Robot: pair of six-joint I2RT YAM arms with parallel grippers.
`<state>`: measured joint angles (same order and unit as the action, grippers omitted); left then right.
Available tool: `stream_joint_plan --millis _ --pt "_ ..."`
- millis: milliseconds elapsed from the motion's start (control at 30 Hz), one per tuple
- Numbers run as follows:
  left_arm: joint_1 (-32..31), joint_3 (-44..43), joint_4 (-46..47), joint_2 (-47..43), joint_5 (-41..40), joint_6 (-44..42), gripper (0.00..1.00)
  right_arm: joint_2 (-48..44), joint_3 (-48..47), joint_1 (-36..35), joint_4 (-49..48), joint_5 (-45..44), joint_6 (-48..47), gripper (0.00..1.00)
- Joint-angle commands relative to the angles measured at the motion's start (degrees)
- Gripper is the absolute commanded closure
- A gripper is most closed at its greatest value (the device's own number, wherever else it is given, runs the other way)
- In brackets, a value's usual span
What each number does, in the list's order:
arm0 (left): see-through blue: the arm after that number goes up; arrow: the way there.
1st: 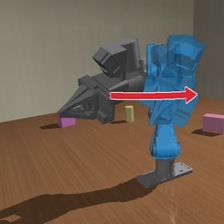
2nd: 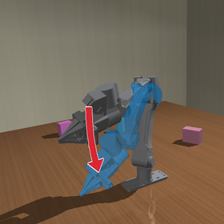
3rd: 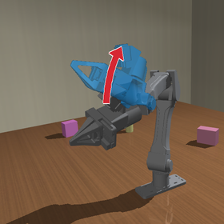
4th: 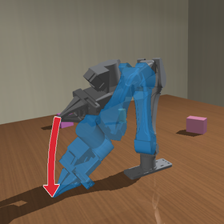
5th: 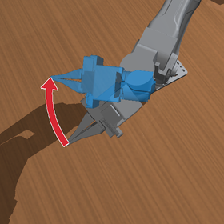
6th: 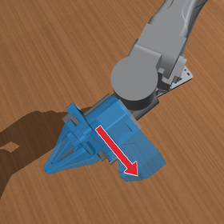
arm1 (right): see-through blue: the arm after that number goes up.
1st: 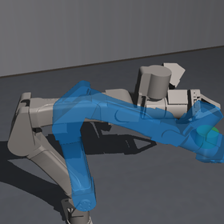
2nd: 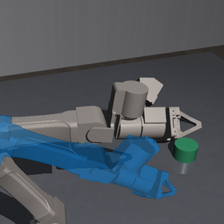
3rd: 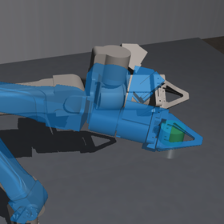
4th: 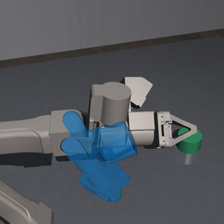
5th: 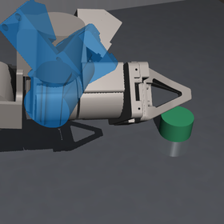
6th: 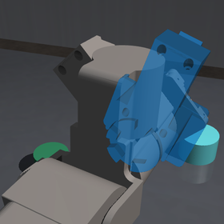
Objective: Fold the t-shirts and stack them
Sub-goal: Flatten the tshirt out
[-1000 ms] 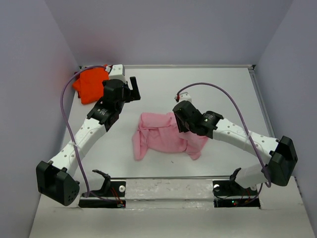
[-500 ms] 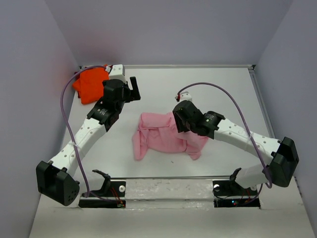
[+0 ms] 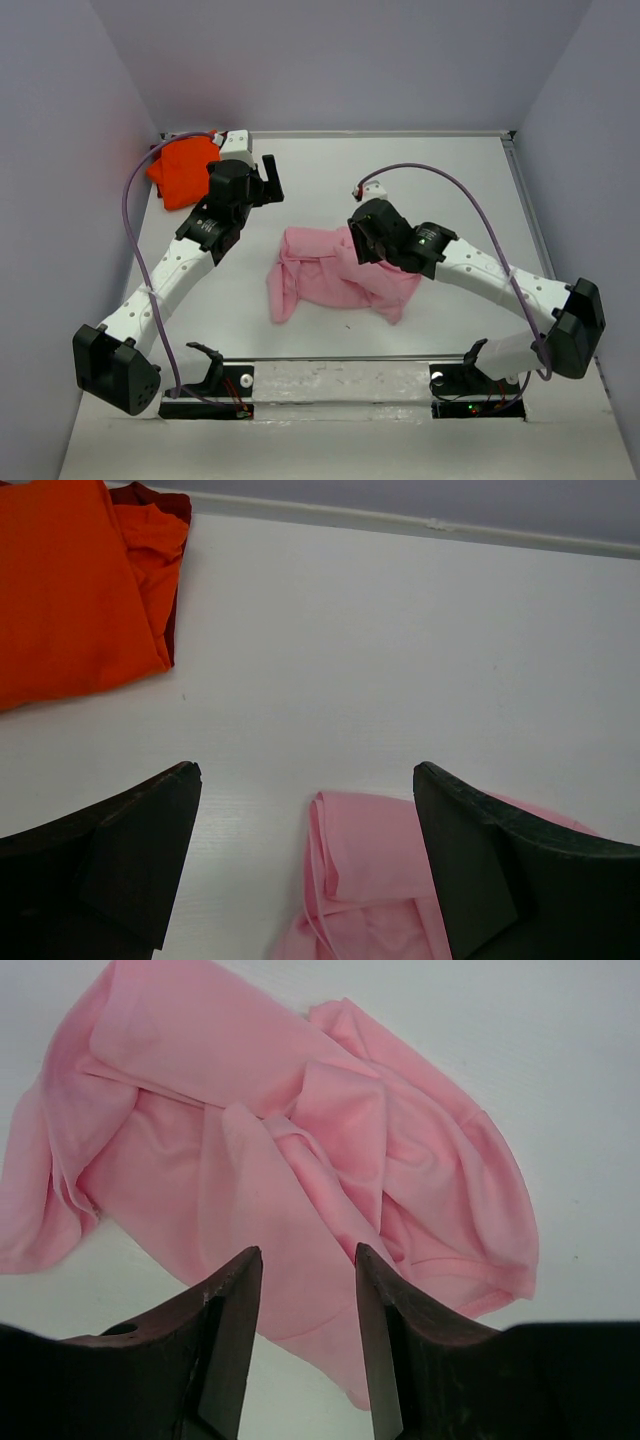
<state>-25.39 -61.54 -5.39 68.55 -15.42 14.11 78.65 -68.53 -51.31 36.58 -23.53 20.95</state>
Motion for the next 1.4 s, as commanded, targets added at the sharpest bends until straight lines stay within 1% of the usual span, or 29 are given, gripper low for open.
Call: stream_joint_plan --millis 0,233,367,533,1000,1100,1133,1167,1367 --pt "0.07 -0.95 2.14 -0.18 0.21 0.39 0.04 2.46 -0.90 0.33 -5.28 3.40 -1.52 0.51" --pt "-0.01 -1.13 1.96 0.35 0.83 0.39 0.04 11.77 -6.26 0.33 -7.31 4.63 -5.56 0.50" --pt "-0.01 -1.04 1.96 0.26 0.74 0.31 0.04 15.11 -10.03 0.33 -7.49 4.98 -6.53 0.50" --pt "-0.01 -1.21 1.87 0.18 0.74 0.22 0.04 17.67 -12.32 0.33 -7.75 5.86 -7.24 0.50" --pt "0.07 -1.21 1.87 0.00 0.74 0.22 0.04 21.45 -12.15 0.33 -9.51 6.92 -6.54 0.50" --pt "0.07 -1.13 1.87 0.00 0.83 0.13 0.04 21.63 -11.80 0.33 -9.77 6.92 -6.45 0.52" --pt "0.07 -1.21 1.87 -0.09 0.92 0.13 0.04 21.63 -11.63 0.33 -9.86 6.83 -6.53 0.56" --pt "-0.01 -1.13 1.87 0.00 0.83 0.13 0.04 21.63 -11.54 0.33 -9.86 6.74 -6.54 0.57" --pt "0.07 -1.21 1.96 -0.09 0.83 0.31 0.04 21.63 -10.66 0.33 -9.95 6.04 -6.54 0.57"
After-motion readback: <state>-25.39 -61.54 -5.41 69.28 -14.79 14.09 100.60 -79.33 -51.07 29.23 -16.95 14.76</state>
